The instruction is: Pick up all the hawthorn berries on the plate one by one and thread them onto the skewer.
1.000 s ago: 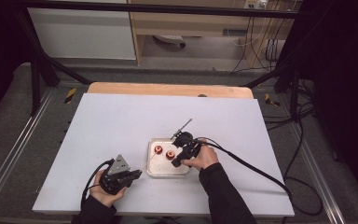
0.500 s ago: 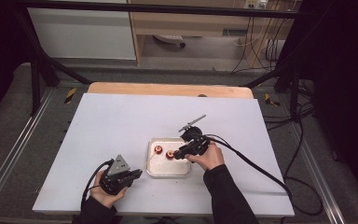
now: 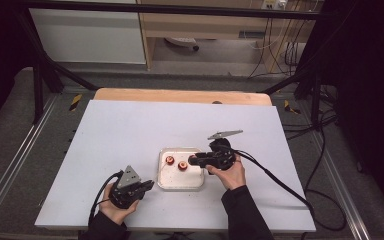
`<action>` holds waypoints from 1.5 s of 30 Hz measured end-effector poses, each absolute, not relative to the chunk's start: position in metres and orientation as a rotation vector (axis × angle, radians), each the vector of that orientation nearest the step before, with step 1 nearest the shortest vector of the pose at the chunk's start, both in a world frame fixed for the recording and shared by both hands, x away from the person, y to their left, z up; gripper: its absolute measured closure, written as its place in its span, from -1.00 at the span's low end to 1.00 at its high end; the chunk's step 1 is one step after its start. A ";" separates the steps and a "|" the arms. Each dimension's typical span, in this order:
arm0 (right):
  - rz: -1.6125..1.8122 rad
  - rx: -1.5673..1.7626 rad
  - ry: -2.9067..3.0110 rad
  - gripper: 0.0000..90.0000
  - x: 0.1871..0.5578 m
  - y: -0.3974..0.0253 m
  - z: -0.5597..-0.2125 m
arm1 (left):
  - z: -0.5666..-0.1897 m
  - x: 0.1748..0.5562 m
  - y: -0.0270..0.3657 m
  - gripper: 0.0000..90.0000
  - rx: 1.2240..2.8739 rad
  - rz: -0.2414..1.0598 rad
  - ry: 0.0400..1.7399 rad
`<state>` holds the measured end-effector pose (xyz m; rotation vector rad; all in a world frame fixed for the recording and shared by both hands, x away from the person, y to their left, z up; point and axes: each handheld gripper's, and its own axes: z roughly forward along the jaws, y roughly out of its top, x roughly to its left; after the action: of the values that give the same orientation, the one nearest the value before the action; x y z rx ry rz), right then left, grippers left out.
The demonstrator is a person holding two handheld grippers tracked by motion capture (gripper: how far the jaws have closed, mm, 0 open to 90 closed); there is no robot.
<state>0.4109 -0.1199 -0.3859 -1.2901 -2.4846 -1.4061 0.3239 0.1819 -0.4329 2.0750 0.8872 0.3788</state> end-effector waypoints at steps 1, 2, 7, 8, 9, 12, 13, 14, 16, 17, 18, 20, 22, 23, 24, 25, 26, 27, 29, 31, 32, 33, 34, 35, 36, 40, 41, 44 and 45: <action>-1.430 -1.296 -2.470 0.37 0.410 -0.122 -0.387 | -0.433 0.324 0.181 0.96 2.069 0.378 0.892; -1.456 -1.303 -2.458 0.37 0.409 -0.123 -0.387 | -0.432 0.324 0.180 0.96 2.063 0.377 0.899; -1.597 -1.326 -2.324 0.37 0.405 -0.132 -0.392 | -0.432 0.324 0.175 0.96 2.039 0.374 0.909; -1.617 -1.335 -2.305 0.37 0.404 -0.133 -0.393 | -0.431 0.325 0.174 0.96 2.037 0.381 0.918; -1.635 -1.344 -2.287 0.37 0.404 -0.134 -0.393 | -0.431 0.325 0.173 0.96 2.033 0.380 0.921; -1.691 -1.362 -2.246 0.37 0.403 -0.134 -0.395 | -0.429 0.326 0.167 0.96 2.027 0.381 0.920; -1.710 -1.372 -2.225 0.37 0.403 -0.135 -0.395 | -0.429 0.326 0.165 0.96 2.027 0.383 0.920; -1.726 -1.376 -2.208 0.37 0.403 -0.135 -0.394 | -0.429 0.326 0.161 0.96 2.028 0.380 0.917; -1.767 -1.388 -2.174 0.37 0.403 -0.135 -0.394 | -0.430 0.326 0.159 0.96 2.027 0.379 0.917; -1.783 -1.391 -2.162 0.37 0.403 -0.135 -0.394 | -0.429 0.325 0.154 0.96 2.031 0.358 0.958; -1.801 -1.399 -2.151 0.37 0.403 -0.135 -0.393 | -0.429 0.325 0.152 0.96 2.026 0.357 0.958; -1.819 -1.404 -2.138 0.37 0.403 -0.135 -0.393 | -0.429 0.328 0.151 0.96 2.019 0.368 0.925; -1.875 -1.425 -2.105 0.37 0.404 -0.134 -0.393 | -0.428 0.329 0.146 0.96 2.004 0.358 0.933; -1.894 -1.431 -2.085 0.37 0.404 -0.134 -0.392 | -0.428 0.329 0.146 0.96 2.004 0.358 0.933; -1.914 -1.438 -2.065 0.37 0.404 -0.133 -0.392 | -0.427 0.329 0.144 0.96 1.998 0.356 0.934; -1.936 -1.438 -2.054 0.37 0.405 -0.133 -0.392 | -0.427 0.328 0.143 0.96 1.992 0.353 0.934; -1.951 -1.440 -2.036 0.37 0.405 -0.133 -0.392 | -0.426 0.329 0.142 0.96 1.987 0.350 0.935; -1.969 -1.445 -2.021 0.37 0.406 -0.132 -0.392 | -0.425 0.329 0.141 0.96 1.984 0.348 0.935; -1.994 -1.453 -1.999 0.37 0.406 -0.132 -0.392 | -0.424 0.329 0.140 0.96 1.970 0.339 0.939; -2.012 -1.452 -1.993 0.37 0.407 -0.132 -0.392 | -0.423 0.329 0.140 0.96 1.965 0.341 0.936; -2.038 -1.455 -1.966 0.37 0.407 -0.132 -0.391 | -0.423 0.329 0.139 0.96 1.964 0.340 0.937; -2.052 -1.457 -1.954 0.37 0.408 -0.132 -0.391 | -0.423 0.330 0.139 0.96 1.963 0.339 0.937; -2.066 -1.452 -1.938 0.37 0.408 -0.132 -0.390 | -0.422 0.330 0.139 0.96 1.959 0.339 0.938; -2.083 -1.455 -1.917 0.37 0.408 -0.132 -0.390 | -0.422 0.330 0.138 0.96 1.957 0.340 0.938; -2.096 -1.453 -1.910 0.37 0.408 -0.133 -0.389 | -0.422 0.330 0.138 0.96 1.950 0.338 0.941; -2.123 -1.444 -1.864 0.37 0.410 -0.133 -0.388 | -0.421 0.331 0.136 0.96 1.935 0.331 0.942; -2.123 -1.444 -1.864 0.37 0.410 -0.133 -0.388 | -0.420 0.331 0.135 0.96 1.930 0.329 0.942; -2.134 -1.443 -1.829 0.37 0.410 -0.133 -0.388 | -0.418 0.331 0.133 0.96 1.919 0.326 0.935; -2.134 -1.443 -1.829 0.37 0.410 -0.133 -0.388 | -0.417 0.331 0.132 0.96 1.917 0.326 0.934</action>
<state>0.4098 -0.1332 -0.3877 -1.4429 -1.8292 -2.1342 0.3310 0.1316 -0.4175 1.9171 0.9335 0.3256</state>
